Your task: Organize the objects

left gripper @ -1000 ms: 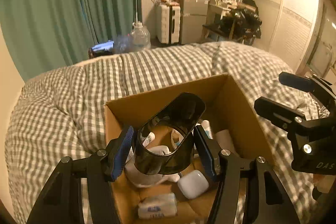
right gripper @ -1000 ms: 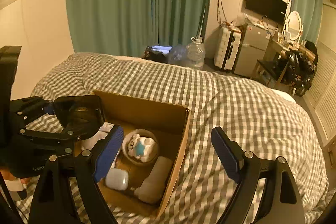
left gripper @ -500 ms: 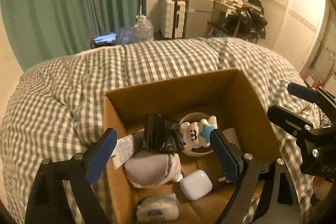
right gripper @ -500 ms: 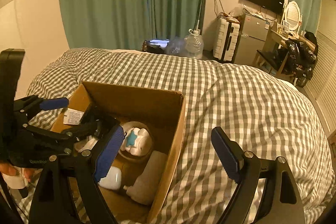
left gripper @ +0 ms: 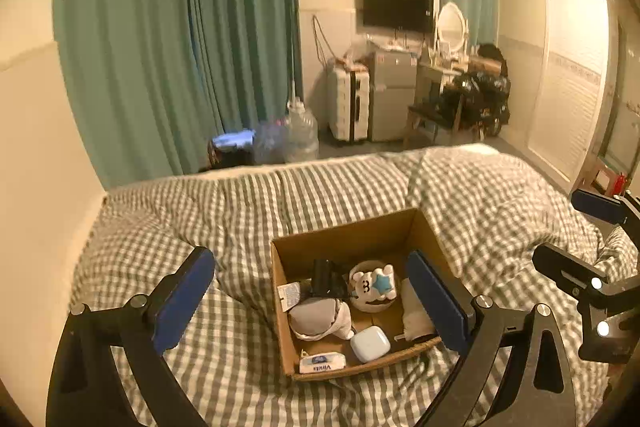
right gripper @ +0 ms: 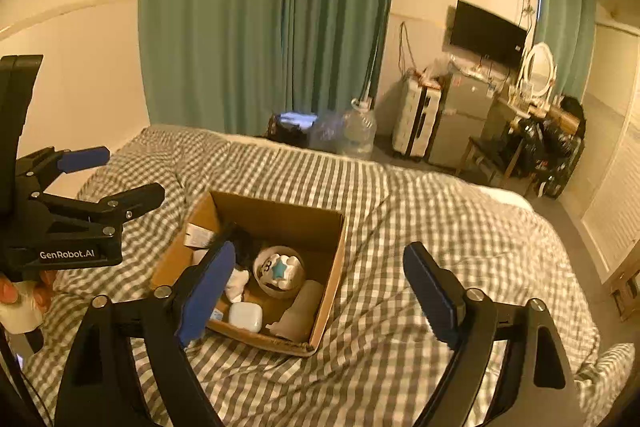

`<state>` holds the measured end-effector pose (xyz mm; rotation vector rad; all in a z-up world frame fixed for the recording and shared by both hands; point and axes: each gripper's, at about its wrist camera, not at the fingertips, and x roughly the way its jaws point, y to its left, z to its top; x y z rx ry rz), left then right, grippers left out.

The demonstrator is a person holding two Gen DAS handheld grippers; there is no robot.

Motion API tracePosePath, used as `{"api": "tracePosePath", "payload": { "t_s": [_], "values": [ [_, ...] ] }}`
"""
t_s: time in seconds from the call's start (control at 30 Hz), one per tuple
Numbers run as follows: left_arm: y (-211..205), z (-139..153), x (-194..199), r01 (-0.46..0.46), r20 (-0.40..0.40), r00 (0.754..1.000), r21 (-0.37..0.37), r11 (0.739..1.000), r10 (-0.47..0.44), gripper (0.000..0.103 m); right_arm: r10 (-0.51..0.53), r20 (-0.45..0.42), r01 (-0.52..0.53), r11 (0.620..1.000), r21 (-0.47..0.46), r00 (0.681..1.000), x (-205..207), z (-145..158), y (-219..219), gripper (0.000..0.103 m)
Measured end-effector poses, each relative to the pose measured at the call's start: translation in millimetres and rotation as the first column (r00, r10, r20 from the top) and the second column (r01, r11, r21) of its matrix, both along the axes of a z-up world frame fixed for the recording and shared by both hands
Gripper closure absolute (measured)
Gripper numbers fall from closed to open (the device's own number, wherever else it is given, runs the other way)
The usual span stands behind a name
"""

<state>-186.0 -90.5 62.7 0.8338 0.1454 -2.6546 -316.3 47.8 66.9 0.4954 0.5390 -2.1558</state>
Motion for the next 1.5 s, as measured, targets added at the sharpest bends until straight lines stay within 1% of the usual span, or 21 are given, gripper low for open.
{"api": "tracePosePath", "payload": {
  "t_s": [0.13, 0.23, 0.37, 0.43, 0.53, 0.6, 0.67, 0.7, 0.8, 0.9, 0.93, 1.0, 1.1, 1.17, 1.3, 1.4, 1.5],
  "values": [
    [11.6, 19.6, 30.5, -0.023, -0.045, 0.999, -0.022, 0.999, 0.022, 0.002, -0.001, -0.022, 0.0, 0.999, -0.034, 1.0, 27.2, 21.1, 20.8, 0.012],
    [19.4, 28.1, 55.3, -0.06, -0.085, 0.995, -0.023, 0.998, 0.058, 0.001, -0.003, -0.033, 0.002, 0.999, -0.048, 0.999, 46.6, 28.7, 37.2, 0.009],
    [32.3, 30.7, 83.4, -0.094, -0.132, 0.987, -0.046, 0.995, 0.087, 0.001, -0.011, -0.068, 0.004, 0.995, -0.101, 0.998, 66.2, 34.0, 58.6, 0.003],
    [37.8, 27.5, 94.9, -0.106, -0.153, 0.983, -0.052, 0.993, 0.097, 0.0, 0.013, -0.103, -0.027, 0.99, -0.141, 0.995, 79.2, 33.0, 70.9, 0.002],
    [44.0, 18.9, 110.5, -0.118, -0.174, 0.978, -0.025, 0.993, 0.112, 0.0, -0.031, -0.147, 0.008, 0.988, -0.154, 0.989, 92.2, 26.4, 82.9, 0.001],
    [47.5, 11.7, 119.2, -0.12, -0.181, 0.977, -0.005, 0.993, 0.117, 0.0, -0.033, -0.155, 0.01, 0.989, -0.147, 0.987, 97.8, 20.0, 87.7, 0.001],
    [50.2, 6.1, 126.0, -0.104, -0.169, 0.98, 0.015, 0.994, 0.105, 0.0, -0.02, -0.17, -0.001, 0.993, -0.121, 0.985, 103.8, 11.2, 95.2, 0.001],
    [51.7, 4.7, 129.6, -0.114, -0.163, 0.98, 0.015, 0.993, 0.115, 0.0, -0.022, -0.174, 0.001, 0.993, -0.12, 0.985, 106.0, 6.8, 99.4, 0.001],
    [60.4, 3.3, 145.3, -0.144, -0.171, 0.975, -0.015, 0.99, 0.139, 0.0, -0.051, -0.155, 0.029, 0.99, -0.141, 0.987, 105.1, -2.2, 113.5, 0.001],
    [70.3, -4.7, 163.3, -0.15, -0.221, 0.964, -0.004, 0.989, 0.146, 0.0, -0.071, -0.101, 0.051, 0.981, -0.189, 0.992, 101.8, -7.3, 126.5, 0.001],
    [74.0, -8.9, 166.1, -0.149, -0.222, 0.964, -0.008, 0.989, 0.144, 0.0, -0.067, -0.075, 0.05, 0.978, -0.201, 0.995, 101.6, -10.3, 130.4, 0.001],
    [77.8, -20.1, 168.1, -0.159, -0.217, 0.965, -0.032, 0.987, 0.148, 0.0, -0.049, -0.058, 0.036, 0.977, -0.209, 0.997, 104.2, -17.0, 134.4, 0.001],
    [80.7, -35.6, 165.1, -0.199, -0.199, 0.964, -0.084, 0.976, 0.179, 0.0, -0.055, -0.121, 0.035, 0.986, -0.164, 0.991, 113.2, -31.9, 131.5, 0.001],
    [78.7, -40.0, 162.8, -0.204, -0.19, 0.964, -0.079, 0.976, 0.186, 0.0, -0.066, -0.139, 0.047, 0.989, -0.137, 0.988, 113.4, -39.4, 125.8, 0.001],
    [74.2, -47.4, 165.2, -0.198, -0.194, 0.963, -0.04, 0.979, 0.187, 0.0, -0.057, -0.117, 0.038, 0.986, -0.163, 0.991, 113.7, -48.4, 123.1, 0.001],
    [76.3, -52.3, 165.2, -0.186, -0.194, 0.966, -0.058, 0.981, 0.172, 0.0, -0.061, -0.13, 0.039, 0.986, -0.164, 0.99, 114.2, -54.8, 121.1, 0.001],
    [79.9, -53.9, 166.4, -0.173, -0.198, 0.968, -0.074, 0.982, 0.155, 0.0, -0.053, -0.116, 0.034, 0.986, -0.164, 0.992, 112.0, -57.2, 120.8, 0.001]
  ]
}}
